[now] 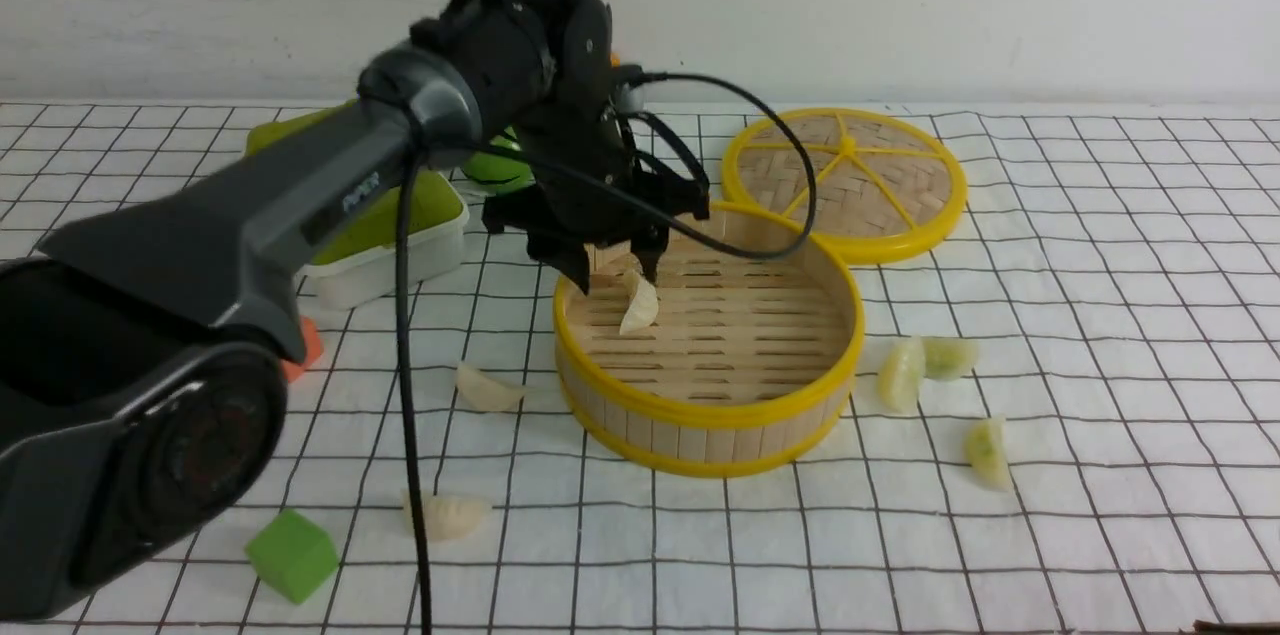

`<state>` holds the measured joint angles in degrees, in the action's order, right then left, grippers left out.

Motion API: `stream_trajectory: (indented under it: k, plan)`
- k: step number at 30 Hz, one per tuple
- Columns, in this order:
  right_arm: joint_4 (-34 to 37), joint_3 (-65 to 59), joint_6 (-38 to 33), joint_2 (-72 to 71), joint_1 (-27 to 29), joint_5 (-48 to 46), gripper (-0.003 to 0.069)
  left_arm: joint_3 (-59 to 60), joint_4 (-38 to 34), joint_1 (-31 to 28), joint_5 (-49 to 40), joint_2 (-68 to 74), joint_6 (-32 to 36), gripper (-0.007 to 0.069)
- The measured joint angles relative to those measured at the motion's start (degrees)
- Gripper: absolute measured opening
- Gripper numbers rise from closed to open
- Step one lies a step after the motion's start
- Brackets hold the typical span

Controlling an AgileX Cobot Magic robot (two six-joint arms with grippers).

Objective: Put the dumplings into the steamer on the table with the white tablecloth.
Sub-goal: 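Place the dumpling into the bamboo steamer basket with the left gripper, then reach for and grasp a dumpling on the table with the left gripper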

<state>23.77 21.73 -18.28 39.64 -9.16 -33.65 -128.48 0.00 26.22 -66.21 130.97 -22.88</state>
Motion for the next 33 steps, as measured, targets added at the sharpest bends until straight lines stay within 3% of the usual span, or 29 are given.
stream_trajectory:
  k: [5, 12, 17, 25, 33]
  plan:
    - [0.1, 0.0, 0.0, 0.0, 0.0, 0.0, 0.0050, 0.1, 3.8, -3.7, -4.3, -7.5, 1.5, 0.0424]
    - [0.1, -0.1, 0.0, 0.1, 0.0, 0.3, 0.0052, 15.0, -6.6, -12.8, -4.3, -10.5, 2.2, 0.0424]
    - [0.1, -0.1, 0.0, 0.1, 0.0, 1.0, 0.0055, 25.4, -10.3, -12.0, -0.3, -10.8, -0.4, 0.0424]
    - [0.1, -0.1, 0.0, 0.1, 0.0, 1.1, 0.0062, 31.4, -4.8, -8.2, 10.1, -10.7, -8.8, 0.0424]
    - [0.1, -0.1, 0.0, 0.1, 0.0, 0.3, 0.0067, 31.6, -1.3, -8.0, 13.8, -8.4, -16.4, 0.0417]
